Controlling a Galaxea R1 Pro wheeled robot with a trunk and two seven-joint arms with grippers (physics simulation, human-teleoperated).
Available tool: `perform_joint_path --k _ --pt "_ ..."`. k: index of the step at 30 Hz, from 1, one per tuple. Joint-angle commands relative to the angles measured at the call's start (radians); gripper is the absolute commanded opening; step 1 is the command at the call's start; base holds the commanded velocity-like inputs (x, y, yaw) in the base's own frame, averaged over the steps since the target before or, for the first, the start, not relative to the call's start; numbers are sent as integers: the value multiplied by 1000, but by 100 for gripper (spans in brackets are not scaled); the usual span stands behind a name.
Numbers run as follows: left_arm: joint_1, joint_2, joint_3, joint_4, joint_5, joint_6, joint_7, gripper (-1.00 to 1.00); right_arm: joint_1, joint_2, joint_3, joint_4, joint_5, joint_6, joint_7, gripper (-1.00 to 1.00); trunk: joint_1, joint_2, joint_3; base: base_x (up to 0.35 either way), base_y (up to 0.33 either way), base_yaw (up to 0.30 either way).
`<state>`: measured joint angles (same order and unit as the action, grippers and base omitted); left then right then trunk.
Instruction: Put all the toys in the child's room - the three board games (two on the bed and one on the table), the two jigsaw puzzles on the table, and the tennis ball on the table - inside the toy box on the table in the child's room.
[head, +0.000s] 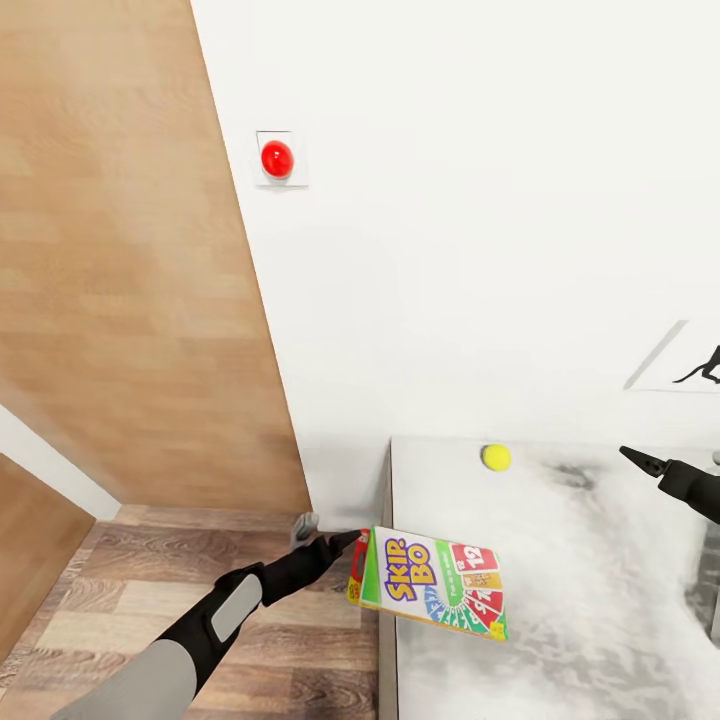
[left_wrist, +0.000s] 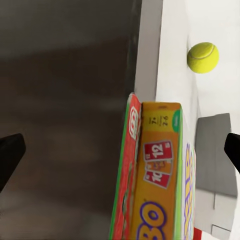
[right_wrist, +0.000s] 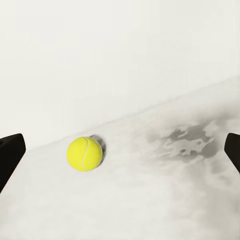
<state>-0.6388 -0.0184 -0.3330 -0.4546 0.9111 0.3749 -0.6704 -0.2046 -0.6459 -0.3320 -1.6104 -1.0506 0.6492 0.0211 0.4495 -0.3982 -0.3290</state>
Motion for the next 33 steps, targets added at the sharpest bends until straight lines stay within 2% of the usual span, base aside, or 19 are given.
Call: perform_joint_path --k 1,10,23,33 --pt "-1 0 -2 2 11 9 0 100 -1 0 -1 0 0 6 2 100 1 -2 -2 0 0 -3" --pt "-1 1 -2 8 12 9 1 100 -1 0 0 0 0 6 2 100 1 -2 -2 0 0 -23" --pt "-1 0 -1 24 15 10 4 100 -1 0 2 0 0 6 2 100 1 -2 -2 0 0 -185" --pt "-1 0 -1 26 15 10 3 100 -2 1 2 0 0 6 2 100 1 -2 -2 0 0 -65"
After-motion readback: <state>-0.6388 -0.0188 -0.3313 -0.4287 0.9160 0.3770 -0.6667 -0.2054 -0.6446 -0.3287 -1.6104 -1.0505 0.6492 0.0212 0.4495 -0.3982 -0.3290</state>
